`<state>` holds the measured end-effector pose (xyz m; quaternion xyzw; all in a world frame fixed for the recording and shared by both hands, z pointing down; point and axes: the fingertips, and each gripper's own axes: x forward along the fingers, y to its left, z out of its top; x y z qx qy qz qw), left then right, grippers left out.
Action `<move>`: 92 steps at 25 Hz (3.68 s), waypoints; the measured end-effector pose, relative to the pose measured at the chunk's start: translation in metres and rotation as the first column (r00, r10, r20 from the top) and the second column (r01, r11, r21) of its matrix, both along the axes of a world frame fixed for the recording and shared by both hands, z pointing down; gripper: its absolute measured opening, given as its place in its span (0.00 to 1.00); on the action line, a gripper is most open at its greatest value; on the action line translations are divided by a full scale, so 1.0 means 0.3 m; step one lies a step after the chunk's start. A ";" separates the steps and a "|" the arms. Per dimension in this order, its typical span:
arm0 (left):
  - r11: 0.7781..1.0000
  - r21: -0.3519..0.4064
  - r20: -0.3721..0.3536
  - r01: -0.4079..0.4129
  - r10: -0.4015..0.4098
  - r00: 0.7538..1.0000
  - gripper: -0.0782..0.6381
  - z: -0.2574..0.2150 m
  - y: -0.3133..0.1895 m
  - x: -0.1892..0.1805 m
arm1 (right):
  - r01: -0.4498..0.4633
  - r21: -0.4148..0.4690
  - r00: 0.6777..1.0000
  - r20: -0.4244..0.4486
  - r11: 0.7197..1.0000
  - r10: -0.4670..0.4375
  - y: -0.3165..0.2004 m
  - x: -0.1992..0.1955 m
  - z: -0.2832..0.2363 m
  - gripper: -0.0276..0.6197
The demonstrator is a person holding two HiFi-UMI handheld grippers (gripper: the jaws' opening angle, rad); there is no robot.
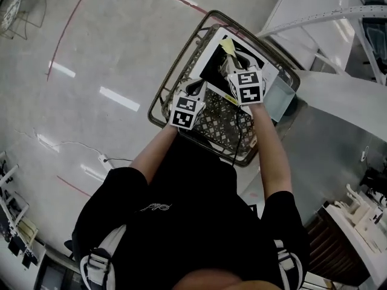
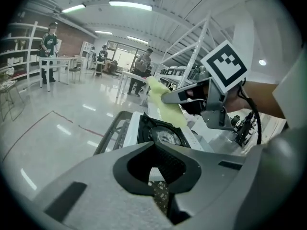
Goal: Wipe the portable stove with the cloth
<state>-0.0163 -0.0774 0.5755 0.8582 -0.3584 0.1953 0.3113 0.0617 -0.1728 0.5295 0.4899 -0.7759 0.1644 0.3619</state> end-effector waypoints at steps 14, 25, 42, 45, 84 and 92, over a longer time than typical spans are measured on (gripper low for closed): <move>0.995 -0.042 -0.012 -0.090 0.089 0.996 0.13 0.071 -0.236 -0.003 | 0.096 -0.220 0.974 -0.180 0.971 -0.137 -0.410 0.012 0.300 0.09; 0.993 -0.092 -0.014 -0.078 0.077 0.997 0.13 0.148 -0.276 -0.049 | 0.213 -0.339 0.916 -0.256 0.916 -0.308 -0.377 -0.031 0.416 0.09; 0.994 -0.099 0.005 -0.049 0.050 0.999 0.13 0.173 -0.201 -0.124 | 0.306 -0.422 0.878 -0.222 0.854 -0.424 -0.216 -0.148 0.429 0.09; 0.993 -0.112 0.009 -0.038 0.039 0.999 0.13 0.178 -0.174 -0.143 | 0.268 -0.419 0.911 -0.182 0.867 -0.370 -0.181 -0.170 0.423 0.09; 0.994 -0.091 0.045 0.059 -0.055 0.997 0.13 0.159 0.125 -0.267 | 0.374 -0.345 0.907 -0.059 0.861 -0.418 0.224 -0.419 0.352 0.08; 0.995 0.065 0.006 0.080 -0.081 0.997 0.13 -0.033 0.093 -0.198 | -0.136 0.099 0.944 0.315 0.986 0.099 0.285 -0.212 -0.004 0.08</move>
